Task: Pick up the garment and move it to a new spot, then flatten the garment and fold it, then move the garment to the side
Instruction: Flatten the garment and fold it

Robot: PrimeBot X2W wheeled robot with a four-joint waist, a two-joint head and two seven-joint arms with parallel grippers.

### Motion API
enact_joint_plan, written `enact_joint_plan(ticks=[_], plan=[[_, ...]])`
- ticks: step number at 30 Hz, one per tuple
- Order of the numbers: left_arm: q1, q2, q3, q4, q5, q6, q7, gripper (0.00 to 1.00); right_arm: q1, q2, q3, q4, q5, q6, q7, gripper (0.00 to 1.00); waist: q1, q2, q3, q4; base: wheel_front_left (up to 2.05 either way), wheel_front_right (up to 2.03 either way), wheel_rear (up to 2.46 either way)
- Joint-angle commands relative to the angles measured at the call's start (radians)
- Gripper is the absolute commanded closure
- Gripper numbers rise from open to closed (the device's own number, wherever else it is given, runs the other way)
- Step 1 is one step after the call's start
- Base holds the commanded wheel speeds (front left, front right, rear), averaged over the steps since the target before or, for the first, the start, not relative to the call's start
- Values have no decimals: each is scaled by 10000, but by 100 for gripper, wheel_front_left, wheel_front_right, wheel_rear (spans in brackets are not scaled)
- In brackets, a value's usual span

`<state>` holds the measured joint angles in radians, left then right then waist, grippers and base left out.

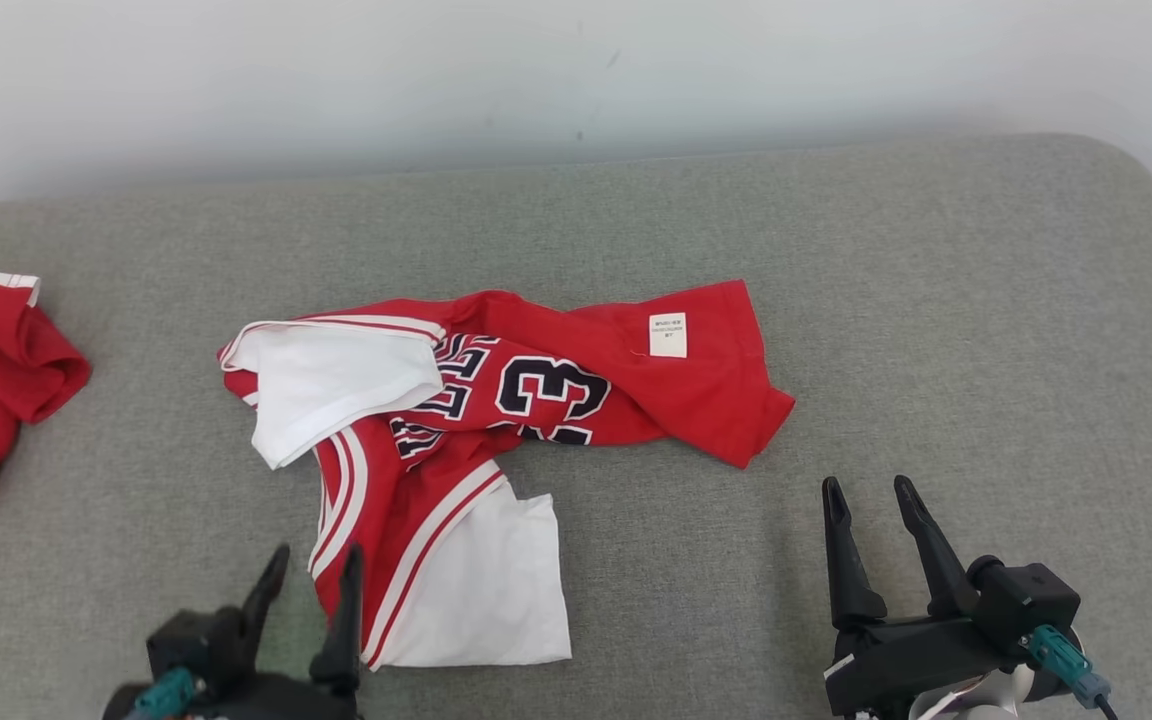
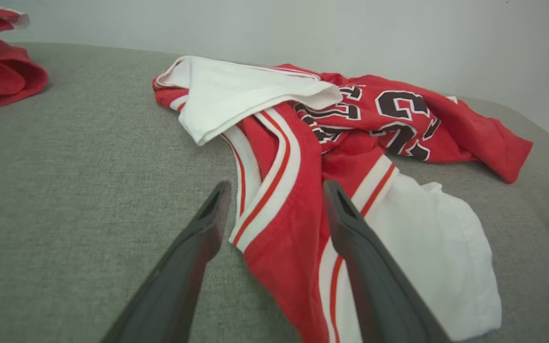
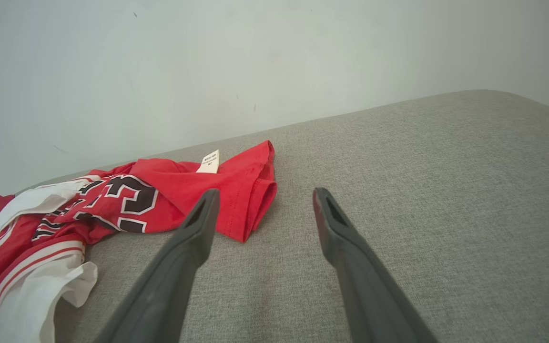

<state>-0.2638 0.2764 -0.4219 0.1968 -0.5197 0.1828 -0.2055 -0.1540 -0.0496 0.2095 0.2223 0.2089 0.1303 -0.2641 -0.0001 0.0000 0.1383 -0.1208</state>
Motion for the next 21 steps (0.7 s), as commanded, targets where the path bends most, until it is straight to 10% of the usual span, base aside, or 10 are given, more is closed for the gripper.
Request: enact_joint_plan(ticks=[1,9,10,11,12,21], plan=[[269,-9,-11,120,-115,28,-53,0,-41,-12,38,15,-46,8,-7,0,1,0,-7,-71,0,0,0],[819,-248,-146,366,-328,46,-136,0,88,-12,-29,0,-7,8,-7,0,1,0,94,-304,0,0,0],[825,-262,-159,399,-318,30,-129,35,95,-14,-38,1,-22,8,-7,0,1,0,106,-316,0,0,0],[825,-262,-159,399,-318,30,-129,35,95,-14,-38,1,-22,8,-7,0,1,0,106,-316,0,0,0],[766,-261,-152,462,-333,2,-150,100,95,-14,-49,2,-53,8,-9,0,1,0,118,-331,0,0,0],[645,96,429,270,-390,305,-349,100,157,-14,-157,-5,-128,8,-8,0,1,0,32,-95,0,0,0]])
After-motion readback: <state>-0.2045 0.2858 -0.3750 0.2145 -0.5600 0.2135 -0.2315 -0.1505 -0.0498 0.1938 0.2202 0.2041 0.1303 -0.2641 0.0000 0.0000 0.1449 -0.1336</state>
